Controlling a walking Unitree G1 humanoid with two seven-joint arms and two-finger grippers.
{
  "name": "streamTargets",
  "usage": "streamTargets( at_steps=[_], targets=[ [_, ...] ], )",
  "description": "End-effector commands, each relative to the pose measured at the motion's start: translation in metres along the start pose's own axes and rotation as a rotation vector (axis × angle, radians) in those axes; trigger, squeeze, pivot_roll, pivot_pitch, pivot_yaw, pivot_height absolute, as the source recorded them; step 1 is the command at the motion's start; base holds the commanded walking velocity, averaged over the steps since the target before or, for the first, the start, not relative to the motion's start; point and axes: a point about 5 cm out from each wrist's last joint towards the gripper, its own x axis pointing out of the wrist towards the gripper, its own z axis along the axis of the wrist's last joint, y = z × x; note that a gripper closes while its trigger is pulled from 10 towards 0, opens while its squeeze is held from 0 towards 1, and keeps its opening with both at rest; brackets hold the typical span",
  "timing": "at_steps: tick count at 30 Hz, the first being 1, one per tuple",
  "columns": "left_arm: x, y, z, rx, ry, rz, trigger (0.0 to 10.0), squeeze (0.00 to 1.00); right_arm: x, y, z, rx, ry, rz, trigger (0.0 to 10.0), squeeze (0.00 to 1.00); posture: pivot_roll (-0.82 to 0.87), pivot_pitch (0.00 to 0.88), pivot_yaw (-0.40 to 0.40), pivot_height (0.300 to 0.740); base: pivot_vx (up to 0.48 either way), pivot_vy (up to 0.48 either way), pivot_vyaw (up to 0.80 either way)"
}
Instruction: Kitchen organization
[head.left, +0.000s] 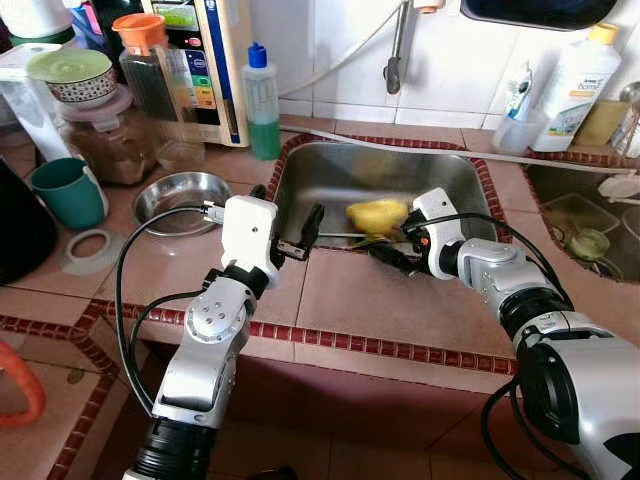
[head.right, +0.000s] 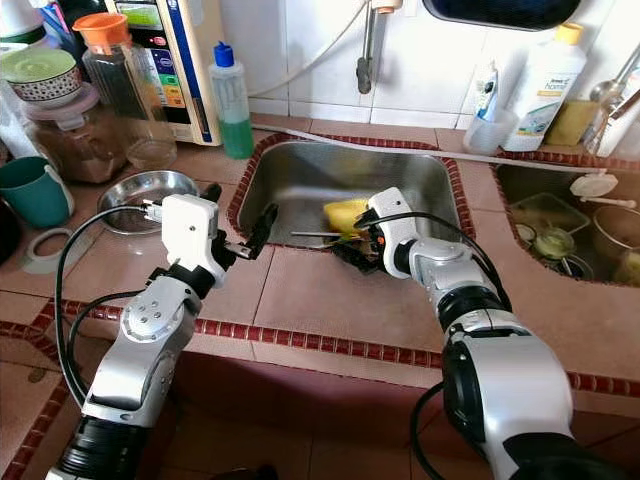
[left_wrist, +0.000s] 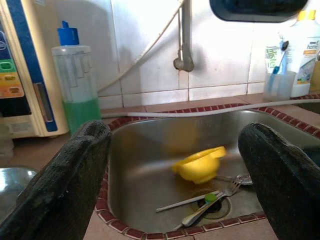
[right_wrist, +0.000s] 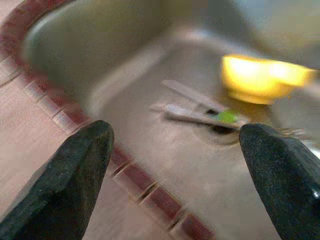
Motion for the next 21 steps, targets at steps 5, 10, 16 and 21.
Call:
streamTargets(
  at_steps=[5, 10, 16, 21],
  targets=[
    [0.004, 0.007, -0.001, 0.038, 0.020, 0.052, 10.0, 0.00, -0.002, -0.010, 0.032, 0.006, -0.150, -0.108, 10.0, 1.00, 0.12, 0.047, 0.036, 0.740, 0.000, 0.000, 0.00],
    [0.016, 0.033, -0.005, 0.079, 0.069, 0.166, 10.0, 0.00, 0.001, 0.002, 0.047, 0.000, -0.250, -0.022, 10.0, 0.00, 0.10, 0.056, 0.032, 0.740, 0.000, 0.000, 0.00],
    [0.031, 0.067, -0.012, 0.121, 0.174, 0.331, 10.0, 0.00, 0.005, 0.024, 0.051, -0.004, -0.346, 0.156, 10.0, 0.00, 0.06, 0.063, 0.035, 0.740, 0.000, 0.000, 0.00],
    [0.039, 0.093, -0.018, 0.092, 0.259, 0.479, 10.0, 0.00, 0.003, 0.042, 0.040, -0.040, -0.387, 0.260, 10.0, 0.00, 0.04, 0.066, 0.038, 0.740, 0.000, 0.000, 0.00]
  ],
)
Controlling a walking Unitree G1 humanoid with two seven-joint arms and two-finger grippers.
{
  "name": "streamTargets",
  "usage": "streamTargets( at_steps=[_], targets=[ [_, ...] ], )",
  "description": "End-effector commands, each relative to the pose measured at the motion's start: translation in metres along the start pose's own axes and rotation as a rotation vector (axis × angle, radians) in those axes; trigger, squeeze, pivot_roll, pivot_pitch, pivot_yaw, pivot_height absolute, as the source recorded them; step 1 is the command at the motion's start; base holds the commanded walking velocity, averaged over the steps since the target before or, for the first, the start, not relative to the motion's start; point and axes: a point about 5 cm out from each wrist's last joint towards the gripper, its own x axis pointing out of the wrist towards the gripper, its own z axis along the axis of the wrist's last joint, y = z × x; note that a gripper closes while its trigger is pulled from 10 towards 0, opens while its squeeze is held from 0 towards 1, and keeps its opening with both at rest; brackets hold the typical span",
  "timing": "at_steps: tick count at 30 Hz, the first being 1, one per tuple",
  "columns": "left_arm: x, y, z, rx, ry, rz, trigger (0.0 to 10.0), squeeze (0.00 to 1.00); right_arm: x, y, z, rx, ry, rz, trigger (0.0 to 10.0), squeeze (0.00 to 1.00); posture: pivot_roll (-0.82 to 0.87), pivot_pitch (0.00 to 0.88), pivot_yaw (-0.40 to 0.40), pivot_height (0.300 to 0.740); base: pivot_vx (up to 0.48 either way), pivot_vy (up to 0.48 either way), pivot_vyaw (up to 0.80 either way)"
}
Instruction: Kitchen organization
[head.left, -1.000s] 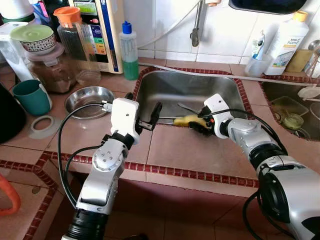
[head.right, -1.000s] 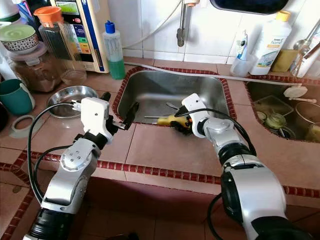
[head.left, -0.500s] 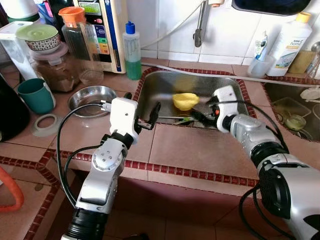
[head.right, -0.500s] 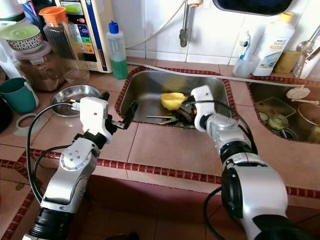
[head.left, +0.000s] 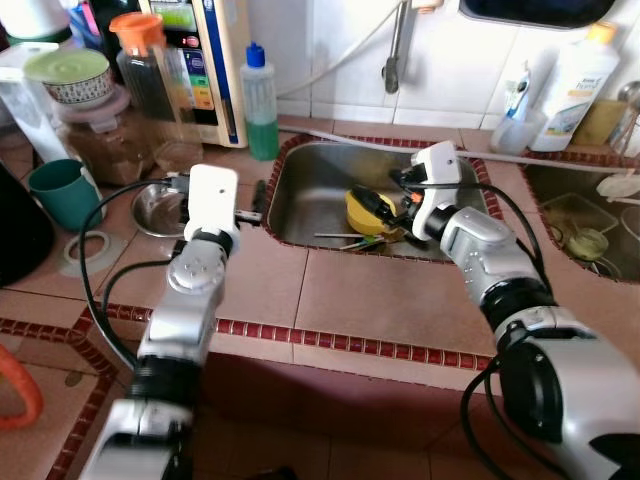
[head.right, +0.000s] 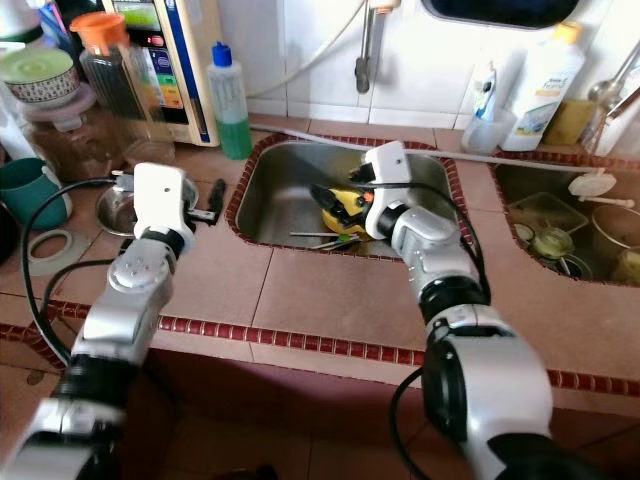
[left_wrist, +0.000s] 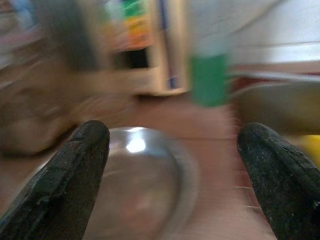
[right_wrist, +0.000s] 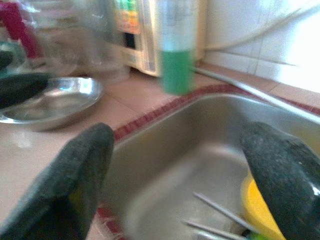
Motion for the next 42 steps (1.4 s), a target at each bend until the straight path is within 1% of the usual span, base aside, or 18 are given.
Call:
streamTargets(
  at_steps=[1, 2, 4, 7, 8, 9, 11, 12, 13, 14, 16, 20, 30, 31, 32, 34, 39, 42],
  targets=[
    [0.005, 0.005, -0.004, -0.018, 0.040, 0.048, 10.0, 0.00, -0.003, 0.003, 0.002, -0.022, -0.017, 0.035, 10.0, 0.00, 0.04, 0.066, 0.038, 0.740, 0.000, 0.000, 0.00],
    [0.011, 0.009, 0.000, 0.009, 0.029, 0.065, 10.0, 0.00, -0.007, 0.012, -0.002, -0.022, -0.033, 0.051, 10.0, 0.00, 0.03, 0.066, 0.038, 0.740, 0.000, 0.000, 0.00],
    [0.012, 0.011, 0.000, 0.011, 0.029, 0.075, 10.0, 0.00, -0.010, 0.015, -0.004, -0.033, -0.035, 0.060, 10.0, 0.00, 0.02, 0.067, 0.040, 0.740, 0.000, 0.000, 0.00],
    [0.016, 0.016, 0.000, 0.002, 0.042, 0.108, 10.0, 0.00, -0.014, 0.022, -0.006, -0.035, -0.045, 0.072, 10.0, 0.00, 0.01, 0.067, 0.042, 0.740, 0.000, 0.000, 0.00],
    [0.019, 0.023, -0.003, -0.016, 0.078, 0.171, 10.0, 0.00, -0.019, 0.030, -0.008, -0.015, -0.057, 0.085, 10.0, 0.00, 0.00, 0.068, 0.043, 0.740, 0.000, 0.000, 0.00],
    [0.019, 0.023, -0.003, -0.016, 0.078, 0.171, 10.0, 0.00, -0.019, 0.030, -0.008, -0.015, -0.057, 0.085, 10.0, 0.00, 0.00, 0.068, 0.043, 0.740, 0.000, 0.000, 0.00],
    [0.020, 0.028, -0.007, -0.046, 0.118, 0.224, 10.0, 0.00, -0.024, 0.034, -0.011, -0.003, -0.055, 0.090, 10.0, 0.00, 0.00, 0.068, 0.044, 0.740, 0.000, 0.000, 0.00],
    [0.020, 0.028, -0.007, -0.046, 0.118, 0.224, 10.0, 0.00, -0.024, 0.034, -0.011, -0.003, -0.055, 0.090, 10.0, 0.00, 0.00, 0.068, 0.044, 0.740, 0.000, 0.000, 0.00],
    [0.022, 0.033, -0.011, -0.111, 0.167, 0.291, 10.0, 0.00, -0.028, 0.039, -0.014, 0.000, -0.045, 0.089, 10.0, 0.00, 0.00, 0.065, 0.046, 0.740, 0.000, 0.000, 0.00],
    [0.022, 0.033, -0.011, -0.111, 0.167, 0.291, 10.0, 0.00, -0.028, 0.039, -0.014, 0.000, -0.045, 0.089, 10.0, 0.00, 0.00, 0.065, 0.046, 0.740, 0.000, 0.000, 0.00],
    [0.021, 0.037, -0.016, -0.172, 0.206, 0.330, 10.0, 0.00, -0.028, 0.041, -0.014, -0.004, -0.043, 0.092, 10.0, 0.00, 0.00, 0.062, 0.048, 0.740, 0.000, 0.000, 0.00],
    [0.018, 0.045, -0.024, -0.194, 0.244, 0.410, 10.0, 0.00, -0.029, 0.047, -0.013, -0.015, -0.040, 0.101, 10.0, 0.00, 0.00, 0.060, 0.048, 0.740, 0.000, 0.000, 0.00],
    [0.018, 0.052, -0.028, -0.194, 0.274, 0.476, 10.0, 0.00, -0.034, 0.055, -0.011, -0.014, -0.021, 0.102, 10.0, 0.00, 0.00, 0.059, 0.050, 0.740, 0.000, 0.000, 0.00],
    [0.018, 0.051, -0.030, -0.204, 0.287, 0.475, 10.0, 0.00, -0.034, 0.055, -0.011, -0.014, -0.020, 0.101, 10.0, 0.00, 0.00, 0.059, 0.050, 0.740, 0.000, 0.000, 0.00],
    [0.016, 0.050, -0.036, -0.234, 0.336, 0.473, 10.0, 0.00, -0.033, 0.056, -0.009, -0.015, -0.023, 0.099, 10.0, 0.00, 0.00, 0.056, 0.051, 0.740, 0.000, 0.000, 0.00],
    [0.015, 0.049, -0.041, -0.237, 0.366, 0.460, 10.0, 0.00, -0.033, 0.056, -0.008, -0.016, -0.024, 0.099, 10.0, 0.00, 0.00, 0.054, 0.052, 0.740, 0.000, 0.000, 0.00],
    [0.016, 0.046, -0.041, -0.238, 0.367, 0.427, 10.0, 0.00, -0.033, 0.058, -0.007, -0.015, -0.019, 0.101, 10.0, 0.00, 0.00, 0.053, 0.050, 0.740, 0.000, 0.000, 0.00],
    [0.015, 0.047, -0.045, -0.296, 0.409, 0.437, 10.0, 0.00, -0.033, 0.059, -0.007, -0.018, -0.016, 0.106, 10.0, 0.00, 0.00, 0.052, 0.051, 0.740, 0.000, 0.000, 0.00]
  ],
)
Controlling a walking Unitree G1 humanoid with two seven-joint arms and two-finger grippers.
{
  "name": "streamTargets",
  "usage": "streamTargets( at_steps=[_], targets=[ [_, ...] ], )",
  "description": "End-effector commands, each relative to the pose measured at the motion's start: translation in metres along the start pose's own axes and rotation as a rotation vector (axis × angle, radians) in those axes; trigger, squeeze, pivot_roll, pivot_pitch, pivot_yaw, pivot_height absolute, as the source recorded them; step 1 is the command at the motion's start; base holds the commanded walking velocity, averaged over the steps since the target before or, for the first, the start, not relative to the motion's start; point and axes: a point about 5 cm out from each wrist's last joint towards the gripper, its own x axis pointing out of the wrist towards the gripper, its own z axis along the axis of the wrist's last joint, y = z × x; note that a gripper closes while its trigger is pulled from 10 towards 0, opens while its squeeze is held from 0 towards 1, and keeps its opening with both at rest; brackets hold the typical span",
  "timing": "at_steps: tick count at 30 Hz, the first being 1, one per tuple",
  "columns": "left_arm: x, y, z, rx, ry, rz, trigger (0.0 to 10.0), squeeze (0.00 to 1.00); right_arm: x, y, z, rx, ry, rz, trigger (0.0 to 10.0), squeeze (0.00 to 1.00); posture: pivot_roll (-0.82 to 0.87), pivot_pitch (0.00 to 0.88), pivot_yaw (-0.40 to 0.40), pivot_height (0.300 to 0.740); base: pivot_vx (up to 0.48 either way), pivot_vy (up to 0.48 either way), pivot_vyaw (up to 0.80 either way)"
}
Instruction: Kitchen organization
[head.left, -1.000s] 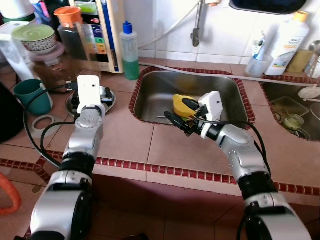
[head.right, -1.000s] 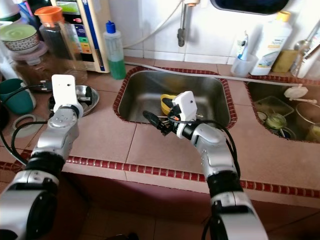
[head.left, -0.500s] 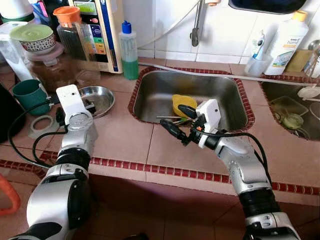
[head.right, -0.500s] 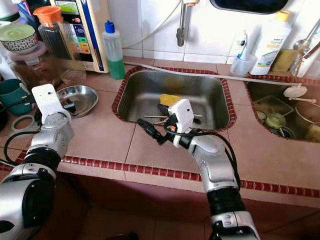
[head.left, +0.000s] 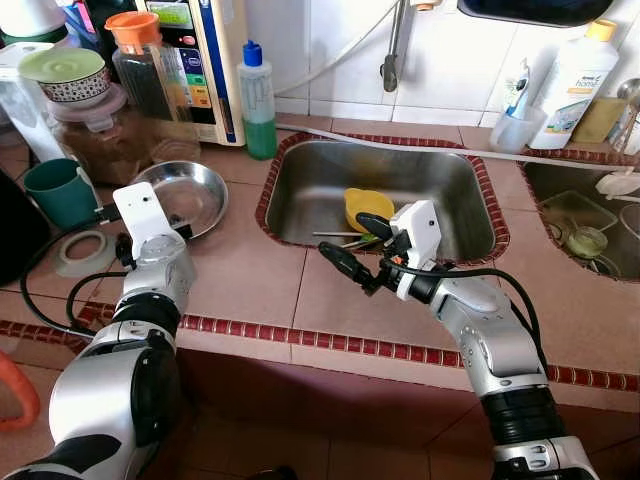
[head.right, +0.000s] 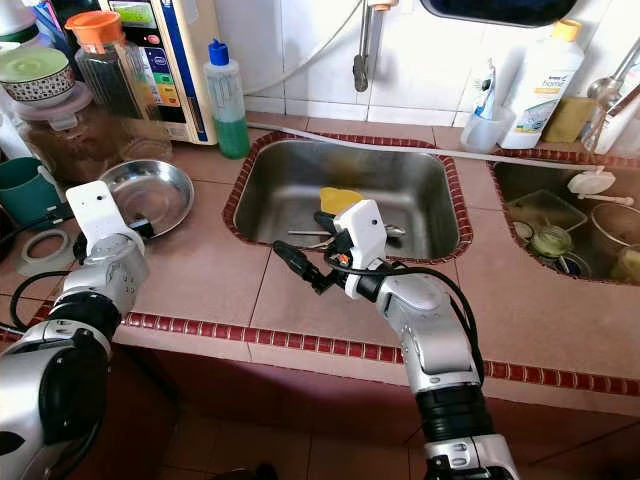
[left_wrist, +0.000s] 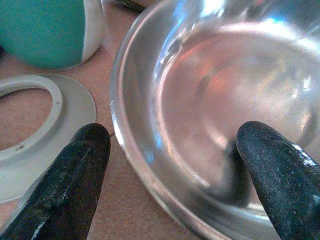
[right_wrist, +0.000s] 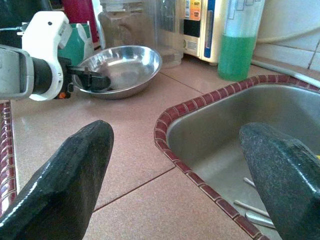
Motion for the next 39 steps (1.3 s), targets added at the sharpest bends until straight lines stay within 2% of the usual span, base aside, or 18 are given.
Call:
streamTargets(
  at_steps=[1, 2, 3, 4, 5, 6, 7, 8, 12, 14, 15, 25, 29, 39],
  targets=[
    [0.002, 0.003, -0.001, -0.033, 0.049, 0.004, 10.0, 0.00, 0.000, 0.002, 0.004, -0.008, -0.009, 0.010, 10.0, 0.00, 0.00, 0.052, 0.051, 0.740, 0.000, 0.000, 0.00],
    [0.002, 0.003, -0.003, -0.055, 0.069, -0.008, 8.6, 0.00, 0.001, 0.002, 0.004, -0.010, -0.008, 0.011, 10.0, 0.00, 0.01, 0.052, 0.052, 0.740, 0.000, 0.000, 0.00],
    [0.002, 0.003, -0.003, -0.059, 0.072, -0.012, 8.6, 0.00, 0.001, 0.002, 0.004, -0.009, -0.008, 0.010, 10.0, 0.00, 0.01, 0.052, 0.052, 0.740, 0.000, 0.000, 0.00],
    [0.002, 0.003, -0.003, -0.056, 0.066, -0.013, 5.5, 0.00, 0.001, 0.002, 0.005, -0.010, -0.007, 0.010, 10.0, 0.00, 0.01, 0.053, 0.053, 0.740, 0.000, 0.000, 0.00],
    [0.002, 0.004, -0.002, -0.053, 0.061, -0.012, 5.5, 0.00, 0.001, 0.002, 0.005, -0.010, -0.007, 0.009, 10.0, 0.00, 0.01, 0.053, 0.053, 0.740, 0.000, 0.000, 0.00],
    [0.003, 0.004, -0.001, -0.055, 0.056, -0.014, 1.3, 0.00, 0.001, 0.002, 0.005, -0.010, -0.007, 0.006, 10.0, 0.00, 0.01, 0.054, 0.055, 0.740, 0.000, 0.000, 0.00],
    [0.003, 0.004, -0.001, -0.058, 0.057, -0.016, 1.3, 0.00, 0.001, 0.002, 0.005, -0.010, -0.007, 0.005, 10.0, 0.00, 0.01, 0.054, 0.055, 0.740, 0.000, 0.000, 0.00],
    [0.003, 0.004, 0.000, -0.070, 0.060, -0.017, 0.0, 0.00, 0.001, 0.002, 0.005, -0.010, -0.006, 0.003, 10.0, 0.00, 0.01, 0.055, 0.056, 0.740, 0.000, 0.000, 0.00],
    [0.003, 0.004, -0.001, -0.112, 0.083, -0.018, 0.0, 0.00, 0.001, 0.002, 0.005, -0.013, -0.006, 0.002, 10.0, 0.00, 0.01, 0.057, 0.057, 0.740, 0.000, 0.000, 0.00],
    [0.002, 0.003, -0.005, -0.200, 0.137, -0.015, 0.0, 0.00, 0.002, 0.002, 0.005, -0.015, -0.005, 0.001, 10.0, 0.00, 0.01, 0.058, 0.056, 0.740, 0.000, 0.000, 0.00],
    [0.002, 0.003, -0.006, -0.216, 0.150, -0.014, 0.0, 0.00, 0.002, 0.002, 0.005, -0.016, -0.005, 0.000, 10.0, 0.00, 0.01, 0.059, 0.057, 0.740, 0.000, 0.000, 0.00],
    [0.003, 0.007, -0.007, -0.259, 0.158, -0.006, 0.0, 0.00, 0.003, 0.001, 0.006, -0.020, -0.004, 0.001, 10.0, 0.00, 0.01, 0.060, 0.053, 0.740, 0.000, 0.000, 0.00],
    [0.003, 0.004, -0.010, -0.354, 0.186, -0.030, 0.0, 0.00, 0.003, 0.000, 0.006, -0.021, -0.004, 0.003, 10.0, 0.00, 0.01, 0.060, 0.053, 0.740, 0.000, 0.000, 0.00],
    [0.004, 0.008, -0.012, -0.330, 0.174, -0.018, 0.0, 0.00, 0.004, 0.001, 0.006, -0.022, -0.003, 0.008, 10.0, 0.00, 0.01, 0.060, 0.050, 0.740, 0.000, 0.000, 0.00]
  ],
)
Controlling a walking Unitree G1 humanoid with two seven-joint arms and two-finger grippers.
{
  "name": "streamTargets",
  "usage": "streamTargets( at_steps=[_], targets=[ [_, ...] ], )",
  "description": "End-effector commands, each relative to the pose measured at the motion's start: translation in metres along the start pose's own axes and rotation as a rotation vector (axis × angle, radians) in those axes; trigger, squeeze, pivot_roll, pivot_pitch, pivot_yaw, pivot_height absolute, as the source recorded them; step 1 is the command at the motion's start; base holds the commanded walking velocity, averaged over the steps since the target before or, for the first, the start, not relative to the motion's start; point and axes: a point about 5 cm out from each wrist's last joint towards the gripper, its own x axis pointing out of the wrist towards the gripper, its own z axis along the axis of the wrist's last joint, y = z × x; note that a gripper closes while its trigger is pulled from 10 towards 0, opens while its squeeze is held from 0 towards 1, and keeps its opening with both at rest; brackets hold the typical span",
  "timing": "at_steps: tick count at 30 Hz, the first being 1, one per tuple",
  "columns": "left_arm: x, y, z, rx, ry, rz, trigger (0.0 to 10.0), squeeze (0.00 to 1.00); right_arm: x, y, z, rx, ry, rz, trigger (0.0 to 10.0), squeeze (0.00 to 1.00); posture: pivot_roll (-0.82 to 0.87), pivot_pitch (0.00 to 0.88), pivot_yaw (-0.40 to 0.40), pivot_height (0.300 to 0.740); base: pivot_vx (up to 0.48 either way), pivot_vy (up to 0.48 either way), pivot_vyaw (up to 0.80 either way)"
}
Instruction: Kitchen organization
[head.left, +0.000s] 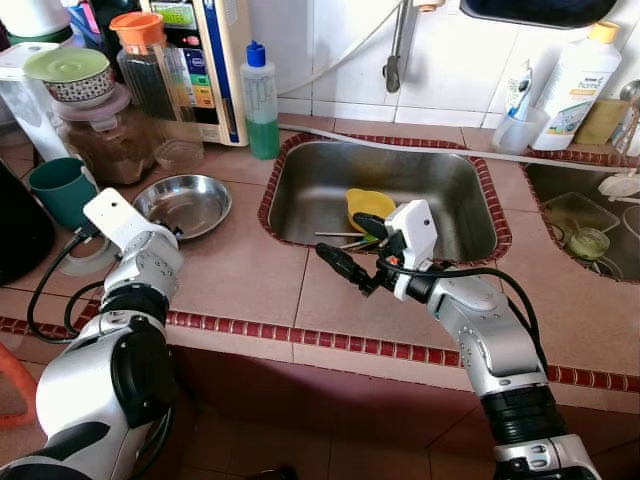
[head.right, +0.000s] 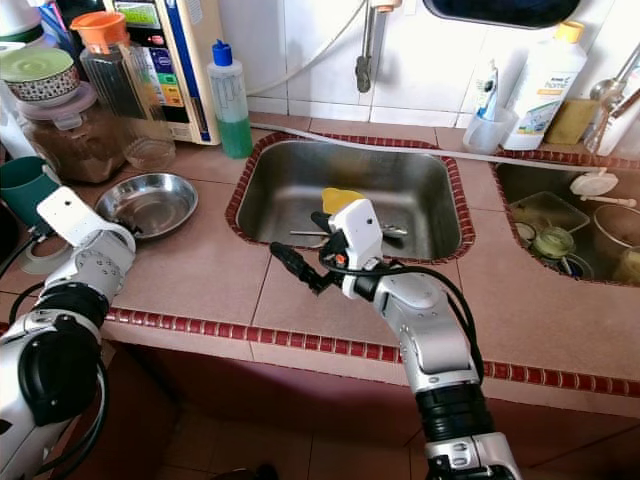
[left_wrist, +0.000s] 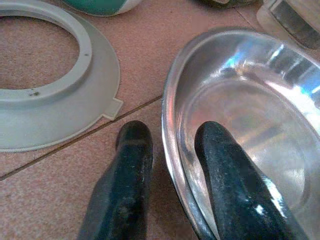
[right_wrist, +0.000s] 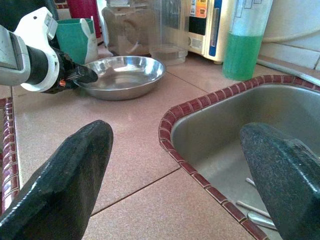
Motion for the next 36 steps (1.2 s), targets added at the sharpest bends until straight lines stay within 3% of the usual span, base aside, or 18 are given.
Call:
streamTargets(
  at_steps=[1, 11, 16, 24, 26, 27, 36],
  targets=[
    [0.000, 0.004, -0.015, 0.030, 0.058, 0.002, 0.0, 0.00, 0.002, 0.000, 0.006, -0.012, -0.018, 0.011, 10.0, 0.00, 0.01, 0.060, 0.050, 0.740, 0.000, 0.000, 0.00],
    [0.001, 0.006, -0.011, 0.061, 0.035, 0.011, 0.0, 0.00, 0.002, 0.000, 0.005, -0.012, -0.016, 0.011, 10.0, 0.00, 0.01, 0.060, 0.049, 0.740, 0.000, 0.000, 0.00],
    [0.002, 0.006, -0.001, 0.005, -0.041, -0.019, 0.0, 0.00, 0.003, 0.000, 0.006, 0.001, -0.023, 0.011, 10.0, 0.00, 0.02, 0.061, 0.048, 0.740, 0.000, 0.000, 0.00],
    [0.002, 0.006, -0.001, 0.023, -0.061, -0.034, 0.0, 0.00, 0.004, 0.001, 0.007, 0.008, -0.029, 0.010, 10.0, 0.00, 0.02, 0.059, 0.050, 0.740, 0.000, 0.000, 0.00],
    [0.000, -0.001, 0.006, 0.066, -0.131, -0.093, 0.0, 0.00, 0.004, 0.000, 0.008, 0.009, -0.031, 0.003, 10.0, 0.00, 0.01, 0.058, 0.050, 0.740, 0.000, 0.000, 0.00],
    [-0.004, -0.012, 0.013, 0.084, -0.200, -0.182, 0.0, 0.00, 0.005, -0.002, 0.009, 0.023, -0.046, -0.025, 10.0, 0.00, 0.01, 0.058, 0.049, 0.740, 0.000, 0.000, 0.00],
    [-0.023, -0.050, 0.013, 0.042, -0.305, -0.466, 0.0, 0.00, 0.010, -0.016, 0.017, 0.066, -0.097, -0.157, 10.0, 0.00, 0.02, 0.053, 0.046, 0.740, 0.000, 0.000, 0.00]
  ],
)
